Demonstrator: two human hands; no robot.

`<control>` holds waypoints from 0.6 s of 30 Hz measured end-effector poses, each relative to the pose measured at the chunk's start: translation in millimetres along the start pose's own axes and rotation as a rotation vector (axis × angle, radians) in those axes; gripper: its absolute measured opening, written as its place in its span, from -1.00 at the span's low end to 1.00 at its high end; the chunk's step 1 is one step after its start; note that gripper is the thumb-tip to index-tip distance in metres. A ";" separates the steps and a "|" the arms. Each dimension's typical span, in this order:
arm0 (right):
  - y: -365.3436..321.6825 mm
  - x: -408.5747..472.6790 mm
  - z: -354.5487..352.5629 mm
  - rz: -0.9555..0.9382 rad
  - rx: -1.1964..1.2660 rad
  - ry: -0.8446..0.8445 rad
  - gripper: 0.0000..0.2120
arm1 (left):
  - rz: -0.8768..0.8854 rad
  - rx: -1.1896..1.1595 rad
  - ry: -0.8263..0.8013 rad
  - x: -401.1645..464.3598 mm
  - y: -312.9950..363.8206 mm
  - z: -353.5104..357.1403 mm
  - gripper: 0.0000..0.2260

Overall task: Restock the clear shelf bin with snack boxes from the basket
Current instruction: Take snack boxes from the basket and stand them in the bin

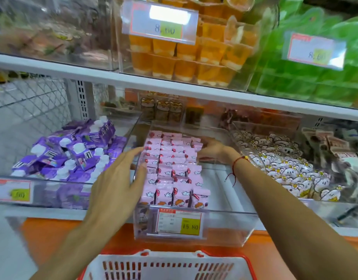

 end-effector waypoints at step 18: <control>4.8 9.7 10.3 0.141 0.009 -0.024 -0.68 | 0.011 -0.094 -0.042 2.0 -11.4 3.3 -0.65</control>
Point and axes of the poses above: each hand's wrist, its own x-axis towards the middle knuckle, its own z-axis out of the palm, y = z × x, the point moved 2 cm from there along x, towards the middle knuckle, and after that the axes turned 10 degrees about -z, right-handed, at the moved point
